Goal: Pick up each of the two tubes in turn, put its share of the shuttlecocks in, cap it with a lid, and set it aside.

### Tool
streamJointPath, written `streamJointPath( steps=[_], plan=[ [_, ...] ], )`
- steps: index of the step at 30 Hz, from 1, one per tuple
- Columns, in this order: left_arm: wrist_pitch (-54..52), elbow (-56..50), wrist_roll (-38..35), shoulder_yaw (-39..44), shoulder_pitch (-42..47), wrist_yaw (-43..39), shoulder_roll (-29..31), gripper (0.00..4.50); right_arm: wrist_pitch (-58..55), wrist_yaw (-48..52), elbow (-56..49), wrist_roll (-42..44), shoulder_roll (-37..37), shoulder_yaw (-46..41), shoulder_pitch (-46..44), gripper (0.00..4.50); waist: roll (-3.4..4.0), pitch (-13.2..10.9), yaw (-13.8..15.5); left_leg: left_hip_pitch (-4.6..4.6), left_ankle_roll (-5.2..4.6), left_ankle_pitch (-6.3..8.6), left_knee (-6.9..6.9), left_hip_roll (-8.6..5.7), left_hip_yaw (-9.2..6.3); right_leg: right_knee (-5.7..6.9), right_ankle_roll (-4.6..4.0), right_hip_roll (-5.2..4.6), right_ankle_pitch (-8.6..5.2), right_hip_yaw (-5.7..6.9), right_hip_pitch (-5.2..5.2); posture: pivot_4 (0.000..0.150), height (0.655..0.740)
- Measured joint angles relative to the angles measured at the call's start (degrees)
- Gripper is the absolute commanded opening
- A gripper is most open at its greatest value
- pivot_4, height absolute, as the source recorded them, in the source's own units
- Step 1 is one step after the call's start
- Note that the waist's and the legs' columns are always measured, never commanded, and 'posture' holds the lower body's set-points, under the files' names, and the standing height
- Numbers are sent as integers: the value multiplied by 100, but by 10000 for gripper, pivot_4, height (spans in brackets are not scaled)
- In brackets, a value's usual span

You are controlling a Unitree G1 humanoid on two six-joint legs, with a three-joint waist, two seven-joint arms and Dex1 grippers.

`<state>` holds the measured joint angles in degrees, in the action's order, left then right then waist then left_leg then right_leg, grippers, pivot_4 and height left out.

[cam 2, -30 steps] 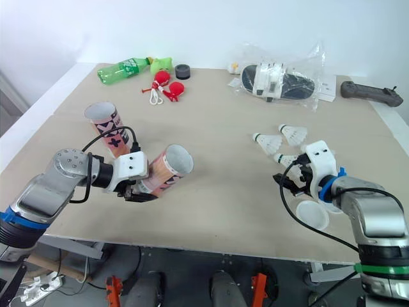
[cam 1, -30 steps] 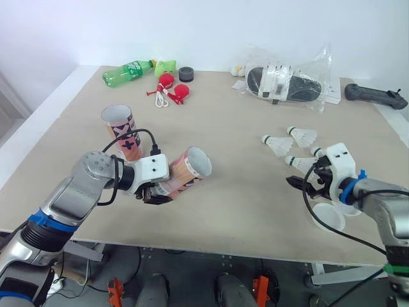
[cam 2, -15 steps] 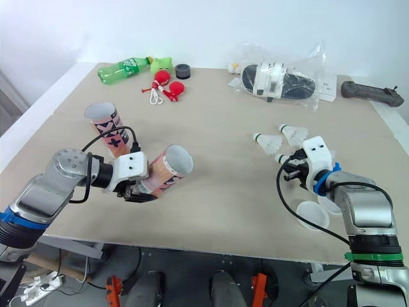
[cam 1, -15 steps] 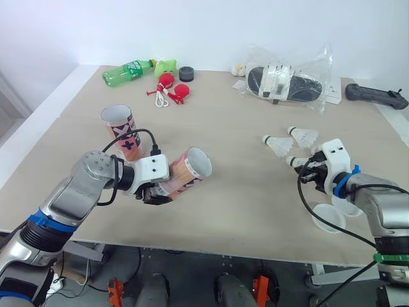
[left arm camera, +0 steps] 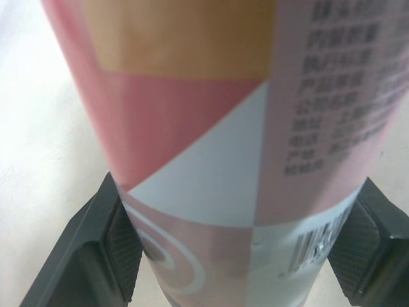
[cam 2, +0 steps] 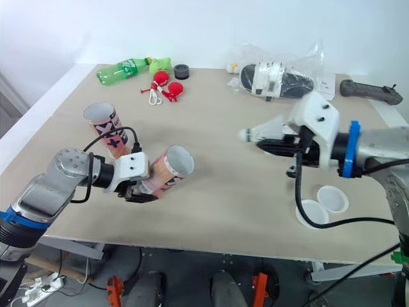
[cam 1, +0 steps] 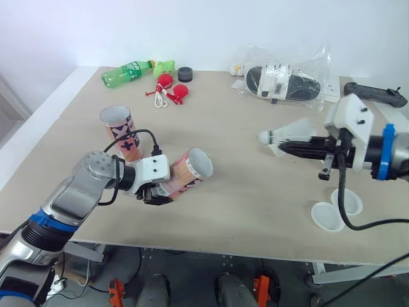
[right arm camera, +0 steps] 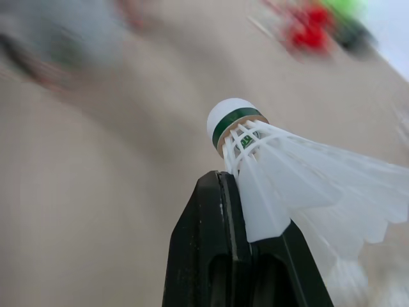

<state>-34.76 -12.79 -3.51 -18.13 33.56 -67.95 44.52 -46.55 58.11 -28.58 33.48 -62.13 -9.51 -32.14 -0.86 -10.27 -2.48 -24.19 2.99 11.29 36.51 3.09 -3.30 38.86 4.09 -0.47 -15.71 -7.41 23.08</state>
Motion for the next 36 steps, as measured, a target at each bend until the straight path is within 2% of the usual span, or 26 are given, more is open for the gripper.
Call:
streamJointPath(
  steps=[4,7,12,17,18,19,26,27,29,30,36],
  plan=[
    [50,45,20,-26,34,-11,-53,34010,324,201,-103,-265,385,1206,-1133,606,-3,0,-5,-2,4,-2,1,0,-1,0,-2,0,2,1,2,1500,7400],
    [113,48,23,-50,53,-31,-61,34010,486,212,-12,-691,739,1984,-1506,606,-3,0,20,-9,5,-3,0,0,-1,0,-2,-1,-1,2,7,1500,7400],
    [123,37,17,-55,62,-47,-66,34010,792,372,158,-1191,909,2590,-1593,606,-2,0,48,-13,5,-2,-5,0,-2,0,-2,-1,-5,4,11,1500,7400],
    [120,38,22,-61,59,-21,-67,34010,916,523,197,-1329,1030,2689,-1594,606,-2,0,47,-12,5,-2,-3,0,-2,0,-3,-1,-3,4,10,1500,7400],
    [119,37,22,-61,55,-11,-67,34010,923,543,197,-1355,1075,2689,-1594,7083,-2,0,47,-11,5,-3,-3,0,-2,1,-3,-1,-2,5,10,1500,7400],
    [119,37,23,-61,53,-6,-68,34010,925,552,197,-1364,1116,2689,-1594,10133,-3,0,47,-11,5,-3,-3,0,-3,1,-4,-1,-2,5,10,1500,7400],
    [118,31,20,-60,46,-4,-69,34010,862,572,194,-1388,1296,2688,-1640,43615,-2,0,47,-11,5,-3,-3,0,-3,2,-4,-1,-2,5,10,1500,7400],
    [118,31,20,-59,46,-4,-69,34010,841,573,194,-1384,1310,2687,-1656,44806,-2,0,47,-11,5,-3,-3,0,-3,3,-4,-1,-2,5,10,1500,7400],
    [118,30,20,-58,44,-3,-69,34010,784,599,197,-1246,1379,2614,-1662,41418,-2,0,47,-11,5,-3,-3,0,-3,2,-4,-1,-2,5,9,1500,7400],
    [118,29,20,-58,43,-3,-69,34010,763,641,196,-1158,1411,2540,-1664,37617,-2,0,47,-11,5,-3,-3,0,-4,3,-4,-1,-2,5,9,1500,7400],
    [120,26,21,-52,33,2,-70,34010,715,811,279,-958,1378,2295,-1823,8737,-2,0,46,-10,5,-3,-3,0,-4,3,-4,-1,-2,6,8,1500,7400]
  ],
)
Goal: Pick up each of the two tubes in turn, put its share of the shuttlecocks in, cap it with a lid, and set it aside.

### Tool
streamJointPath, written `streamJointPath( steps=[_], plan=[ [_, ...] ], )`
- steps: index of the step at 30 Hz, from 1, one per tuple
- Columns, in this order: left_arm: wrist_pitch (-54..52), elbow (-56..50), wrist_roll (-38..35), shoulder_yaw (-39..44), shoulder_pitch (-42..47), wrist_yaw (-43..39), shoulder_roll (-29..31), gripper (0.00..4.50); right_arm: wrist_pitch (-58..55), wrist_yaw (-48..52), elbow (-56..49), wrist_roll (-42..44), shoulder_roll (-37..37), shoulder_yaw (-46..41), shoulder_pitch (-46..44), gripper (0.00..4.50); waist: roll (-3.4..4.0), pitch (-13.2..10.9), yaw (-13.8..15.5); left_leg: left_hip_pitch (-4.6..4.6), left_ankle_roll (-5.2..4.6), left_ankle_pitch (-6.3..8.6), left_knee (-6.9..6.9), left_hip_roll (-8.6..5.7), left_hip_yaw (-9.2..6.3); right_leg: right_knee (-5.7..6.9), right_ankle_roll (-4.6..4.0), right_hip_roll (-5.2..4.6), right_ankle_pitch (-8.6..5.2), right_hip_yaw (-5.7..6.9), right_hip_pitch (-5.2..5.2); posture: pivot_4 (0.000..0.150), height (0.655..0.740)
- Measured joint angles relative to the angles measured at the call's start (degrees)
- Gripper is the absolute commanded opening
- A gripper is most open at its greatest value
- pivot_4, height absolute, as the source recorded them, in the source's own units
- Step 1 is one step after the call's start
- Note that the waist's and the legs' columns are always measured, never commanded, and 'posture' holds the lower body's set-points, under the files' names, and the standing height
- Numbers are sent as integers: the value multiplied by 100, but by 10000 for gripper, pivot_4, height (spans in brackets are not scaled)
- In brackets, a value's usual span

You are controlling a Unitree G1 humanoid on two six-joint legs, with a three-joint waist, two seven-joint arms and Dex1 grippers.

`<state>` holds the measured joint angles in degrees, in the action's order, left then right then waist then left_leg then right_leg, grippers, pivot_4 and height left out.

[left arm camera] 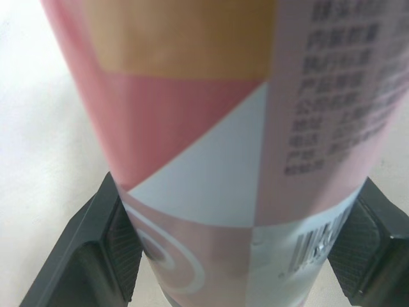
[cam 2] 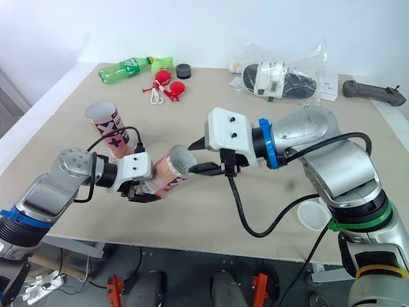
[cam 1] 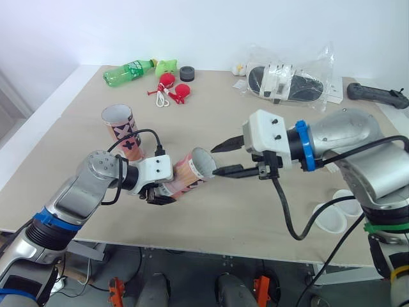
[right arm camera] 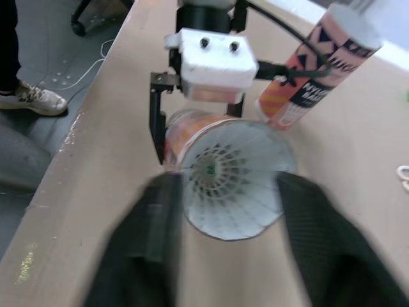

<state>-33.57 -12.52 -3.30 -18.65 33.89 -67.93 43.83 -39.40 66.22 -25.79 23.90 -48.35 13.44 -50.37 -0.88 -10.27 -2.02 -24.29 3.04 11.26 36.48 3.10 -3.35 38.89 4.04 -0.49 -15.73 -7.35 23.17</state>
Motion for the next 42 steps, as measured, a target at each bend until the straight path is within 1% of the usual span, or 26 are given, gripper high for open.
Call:
streamJointPath(
  steps=[2,6,10,15,17,20,25,31,35,38,42],
  plan=[
    [1,1,1,0,-1,2,-1,34010,13,57,117,-39,10,35,-22,702,0,0,0,0,0,0,0,0,0,0,0,0,0,0,0,1500,7400],
    [1,2,8,0,-8,3,-9,34010,114,118,413,-235,131,269,-221,702,1,1,-3,2,0,0,0,0,0,2,-1,0,1,1,0,1500,7400],
    [-3,1,42,-14,9,-2,-34,34010,374,128,1081,-742,740,926,-573,702,1,1,-4,3,-1,-2,0,0,-1,4,-2,1,1,2,-1,1500,7400],
    [-4,-11,46,-17,17,-14,-39,34010,489,208,1523,-1082,1165,1343,-784,702,2,1,4,1,0,-2,0,-1,-3,5,-2,0,1,3,1,1500,7400],
    [-5,-13,48,-17,14,-10,-40,34010,670,283,1725,-1372,1343,1734,-838,702,2,1,8,1,0,-2,0,0,-7,7,-3,0,0,8,0,1500,7400],
    [-14,-39,54,-13,2,-6,-28,34010,762,346,1939,-1583,1559,1933,-836,702,2,1,5,1,0,-2,0,0,-7,7,-3,0,0,7,0,1500,7400],
    [-68,-46,56,-8,-33,-2,-19,34010,1043,400,2217,-1901,1840,2011,-904,702,3,2,-16,6,0,-2,-1,1,-7,10,-6,3,1,8,-1,1500,7400],
    [-128,-46,64,-1,-47,9,-17,34010,1151,520,2370,-2089,2012,1987,-933,702,4,4,-68,17,-4,-6,-1,4,-8,16,-11,7,5,7,-5,1500,7400],
    [-130,-96,64,4,-57,24,-40,34010,829,655,2133,-1870,1806,1724,-822,702,3,4,-37,5,-1,-8,0,2,-11,16,-8,4,3,8,-3,1500,7400],
    [-131,-159,60,6,-71,44,-60,34010,504,749,1738,-1476,1463,1160,-750,702,3,4,-1,-1,0,-6,-1,-5,-11,14,-10,-4,2,8,-2,1500,7400],
    [-139,-160,50,39,-79,96,-189,34010,-120,746,1297,-667,1100,148,-538,702,2,3,31,-2,0,-6,-6,-6,-18,14,-16,-5,-2,18,-3,1500,7400]
  ],
)
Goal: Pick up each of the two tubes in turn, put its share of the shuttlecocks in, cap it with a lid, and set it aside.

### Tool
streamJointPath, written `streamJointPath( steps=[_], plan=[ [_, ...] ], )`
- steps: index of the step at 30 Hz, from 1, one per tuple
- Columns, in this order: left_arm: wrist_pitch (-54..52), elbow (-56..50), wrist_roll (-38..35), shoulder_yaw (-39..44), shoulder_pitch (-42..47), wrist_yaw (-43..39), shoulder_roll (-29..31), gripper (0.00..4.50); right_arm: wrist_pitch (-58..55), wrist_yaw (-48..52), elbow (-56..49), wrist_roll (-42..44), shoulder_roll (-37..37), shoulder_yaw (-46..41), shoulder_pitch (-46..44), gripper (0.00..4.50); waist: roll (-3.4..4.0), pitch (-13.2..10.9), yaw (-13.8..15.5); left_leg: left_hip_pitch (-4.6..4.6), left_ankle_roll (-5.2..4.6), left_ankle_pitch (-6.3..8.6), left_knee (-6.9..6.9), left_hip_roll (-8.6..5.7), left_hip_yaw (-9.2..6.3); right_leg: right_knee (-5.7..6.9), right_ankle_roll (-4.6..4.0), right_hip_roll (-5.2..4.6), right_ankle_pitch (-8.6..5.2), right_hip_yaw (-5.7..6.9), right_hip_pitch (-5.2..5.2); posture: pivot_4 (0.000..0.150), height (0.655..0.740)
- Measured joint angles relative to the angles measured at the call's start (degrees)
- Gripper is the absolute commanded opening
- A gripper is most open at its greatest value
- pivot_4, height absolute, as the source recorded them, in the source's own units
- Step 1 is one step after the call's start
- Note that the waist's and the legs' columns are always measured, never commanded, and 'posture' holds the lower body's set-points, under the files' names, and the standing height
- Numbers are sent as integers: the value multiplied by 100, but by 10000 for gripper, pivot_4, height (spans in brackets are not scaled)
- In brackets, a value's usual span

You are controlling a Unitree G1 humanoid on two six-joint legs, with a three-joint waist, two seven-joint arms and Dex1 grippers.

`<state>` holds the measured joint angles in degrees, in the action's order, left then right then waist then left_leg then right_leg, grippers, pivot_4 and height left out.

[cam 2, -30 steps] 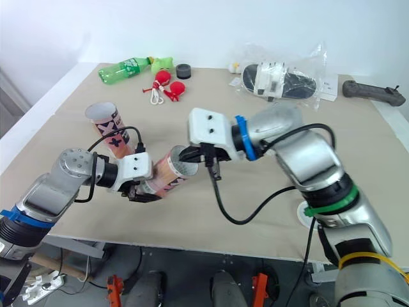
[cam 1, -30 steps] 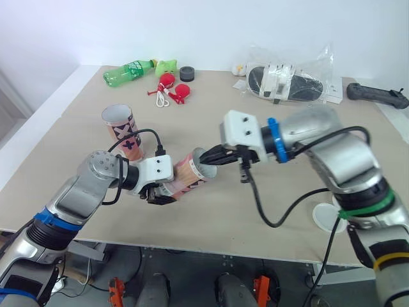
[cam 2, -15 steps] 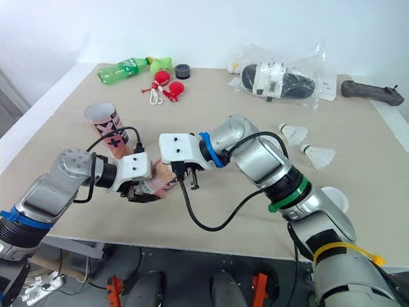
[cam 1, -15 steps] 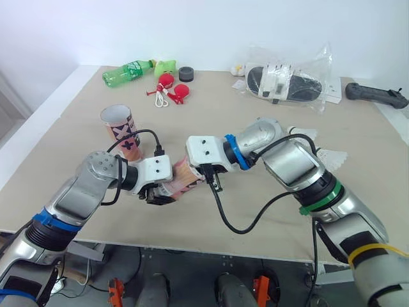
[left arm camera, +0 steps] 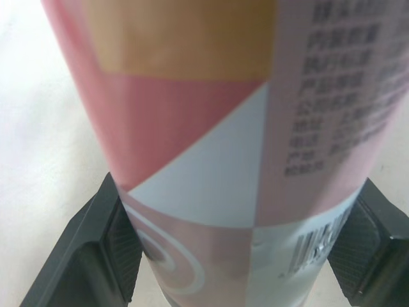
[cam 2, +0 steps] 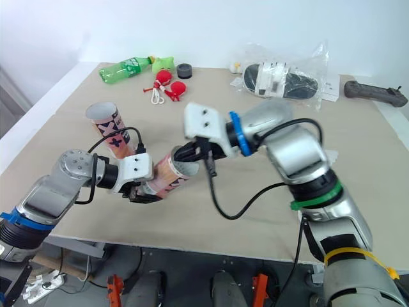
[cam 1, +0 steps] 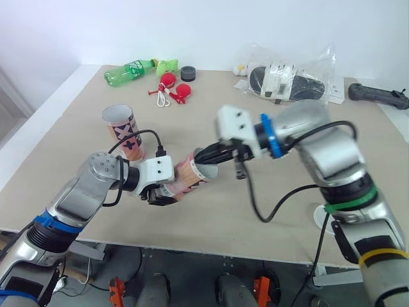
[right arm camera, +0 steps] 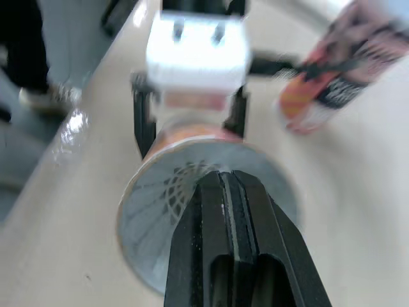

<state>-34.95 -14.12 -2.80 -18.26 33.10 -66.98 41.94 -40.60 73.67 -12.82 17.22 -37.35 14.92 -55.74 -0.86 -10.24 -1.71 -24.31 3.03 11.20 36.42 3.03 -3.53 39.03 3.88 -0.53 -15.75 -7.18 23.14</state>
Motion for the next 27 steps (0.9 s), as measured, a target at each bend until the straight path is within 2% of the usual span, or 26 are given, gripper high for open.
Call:
streamJointPath(
  steps=[3,6,11,12,13,17,20,21,27],
  plan=[
    [0,8,-43,-5,-1,46,-131,34010,-335,-10,-110,442,-346,-535,250,702,-1,-1,8,0,0,0,1,-1,1,0,1,0,-1,-1,1,1500,7400],
    [44,28,-214,-16,-7,168,-519,34010,-508,26,-206,780,-791,-989,586,702,-6,-8,9,-4,0,0,2,0,1,0,4,0,-2,-1,6,1500,7400],
    [372,68,-558,291,-24,758,-1339,34010,-431,497,-102,945,-2234,-1594,1259,702,-13,-18,2,-6,-6,3,1,0,5,-3,1,1,-2,-6,11,1500,7400],
    [402,84,-642,376,-31,895,-1542,34010,-331,618,-51,931,-2442,-1586,1350,6739,-11,-19,-29,-4,-10,5,0,1,8,-3,1,2,-2,-8,10,1500,7400],
    [474,100,-716,449,-51,1041,-1754,34010,-215,727,37,884,-2628,-1561,1440,9076,-10,-20,-47,-2,-10,5,-1,1,9,-3,1,2,-2,-10,10,1500,7400],
    [1090,467,-846,599,-363,1559,-2432,34010,550,1224,708,360,-3300,-1185,1497,28341,-2,-22,-116,8,-10,5,0,0,21,-3,11,2,-5,-22,8,1500,7400],
    [1580,843,-848,606,-731,1778,-2664,34010,1119,1429,1197,-135,-3542,-845,1458,42732,-1,-22,-139,11,-9,4,0,1,22,-3,11,3,-1,-24,9,1500,7400],
    [1752,943,-855,652,-866,1859,-2766,34010,1364,1495,1378,-381,-3607,-646,1459,44286,-1,-22,-137,11,-6,3,0,0,22,-3,14,3,1,-25,9,1500,7400],
    [2080,1316,-834,567,-1271,1949,-2812,34010,2042,1593,1820,-902,-3744,6,1442,44286,2,-23,-134,10,-2,1,0,-2,24,-3,18,2,2,-30,10,1500,7400]
  ],
)
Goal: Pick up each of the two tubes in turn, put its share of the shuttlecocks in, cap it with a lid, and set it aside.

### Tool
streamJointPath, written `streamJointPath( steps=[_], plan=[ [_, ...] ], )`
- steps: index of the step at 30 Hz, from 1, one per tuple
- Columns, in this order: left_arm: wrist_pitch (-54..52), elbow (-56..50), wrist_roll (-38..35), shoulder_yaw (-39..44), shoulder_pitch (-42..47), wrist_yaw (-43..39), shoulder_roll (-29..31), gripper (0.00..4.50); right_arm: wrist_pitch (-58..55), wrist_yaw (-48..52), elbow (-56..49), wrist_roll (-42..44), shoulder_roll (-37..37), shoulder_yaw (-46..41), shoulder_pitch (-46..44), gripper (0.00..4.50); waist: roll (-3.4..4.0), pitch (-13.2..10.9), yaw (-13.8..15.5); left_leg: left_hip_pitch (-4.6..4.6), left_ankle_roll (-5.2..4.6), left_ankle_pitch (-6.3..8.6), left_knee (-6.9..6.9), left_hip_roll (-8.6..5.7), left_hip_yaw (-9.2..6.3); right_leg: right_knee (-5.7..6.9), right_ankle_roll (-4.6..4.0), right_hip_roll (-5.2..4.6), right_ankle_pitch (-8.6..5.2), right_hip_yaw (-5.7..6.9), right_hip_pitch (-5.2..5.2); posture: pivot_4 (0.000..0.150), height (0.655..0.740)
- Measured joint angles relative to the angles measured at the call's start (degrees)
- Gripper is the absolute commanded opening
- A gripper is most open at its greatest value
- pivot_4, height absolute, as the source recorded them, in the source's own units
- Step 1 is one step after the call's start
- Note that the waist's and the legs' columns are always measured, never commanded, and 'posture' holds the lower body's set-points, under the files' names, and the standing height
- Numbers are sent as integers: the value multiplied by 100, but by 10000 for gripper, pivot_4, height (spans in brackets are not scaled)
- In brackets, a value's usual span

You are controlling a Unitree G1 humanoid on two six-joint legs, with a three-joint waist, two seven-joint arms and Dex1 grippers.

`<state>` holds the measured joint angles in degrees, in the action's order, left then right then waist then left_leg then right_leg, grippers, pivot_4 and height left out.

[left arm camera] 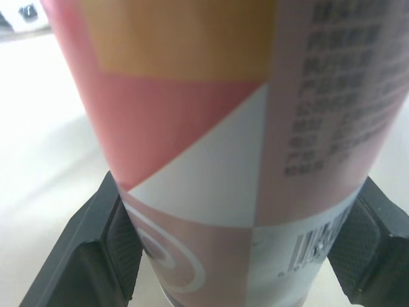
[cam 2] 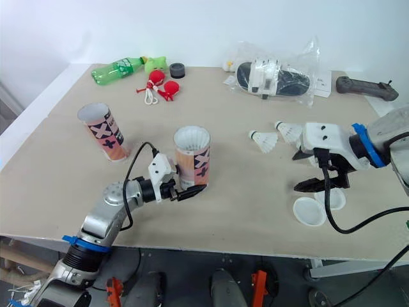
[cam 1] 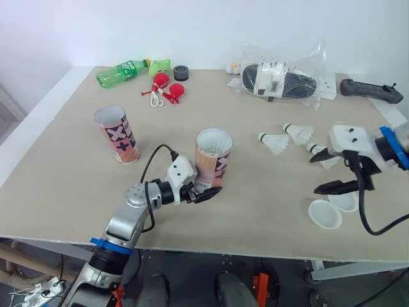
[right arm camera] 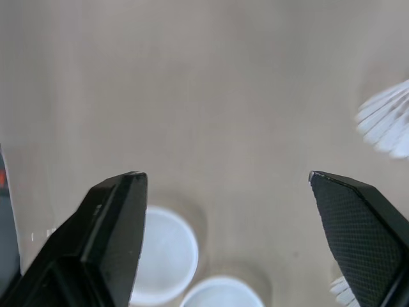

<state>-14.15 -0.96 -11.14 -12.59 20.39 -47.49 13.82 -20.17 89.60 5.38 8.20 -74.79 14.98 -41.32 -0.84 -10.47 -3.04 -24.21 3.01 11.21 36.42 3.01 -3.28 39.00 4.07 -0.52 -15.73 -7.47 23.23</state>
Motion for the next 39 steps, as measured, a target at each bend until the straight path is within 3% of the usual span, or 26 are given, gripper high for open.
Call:
streamJointPath(
  steps=[10,23,26,30,34,35,39],
  plan=[
    [655,490,128,-171,-42,-77,36,34010,1100,15,778,-724,100,971,-177,44286,12,7,22,16,6,-4,0,-1,0,0,0,0,3,0,-13,1500,7400],
    [801,617,135,-200,-30,-54,32,34010,2000,14,1927,-1760,926,1133,-248,44286,17,10,16,41,39,-23,-1,-1,0,0,6,0,17,-4,-38,1500,7400],
    [808,660,168,-225,-30,-28,30,34010,2083,15,2168,-1878,1037,1132,-293,37701,3,8,9,90,40,-22,-2,-2,0,-4,3,0,12,-4,-92,1500,7400],
    [806,661,177,-226,-49,-22,33,34010,2204,23,2437,-1987,1093,1114,-337,17741,-18,16,1,101,41,-22,-2,-1,-1,-4,-22,0,-3,-4,-105,1500,7400],
    [809,665,201,-225,-52,-15,48,34010,2269,47,2601,-2046,1130,1114,-364,2900,-49,28,-9,104,41,-23,0,-1,0,-4,-19,-1,0,-6,-110,1500,7400],
    [812,670,205,-225,-52,-13,47,34010,2273,41,2640,-2065,1148,1113,-402,299,-49,28,-9,105,41,-23,0,-2,0,-4,-18,-1,1,-7,-111,1500,7400],
    [833,686,204,-222,-47,-15,46,34010,2257,47,2681,-2025,1148,1129,-420,299,-50,28,-5,106,41,-23,-1,-2,-3,-4,-18,-1,1,-5,-112,1500,7400]
  ],
)
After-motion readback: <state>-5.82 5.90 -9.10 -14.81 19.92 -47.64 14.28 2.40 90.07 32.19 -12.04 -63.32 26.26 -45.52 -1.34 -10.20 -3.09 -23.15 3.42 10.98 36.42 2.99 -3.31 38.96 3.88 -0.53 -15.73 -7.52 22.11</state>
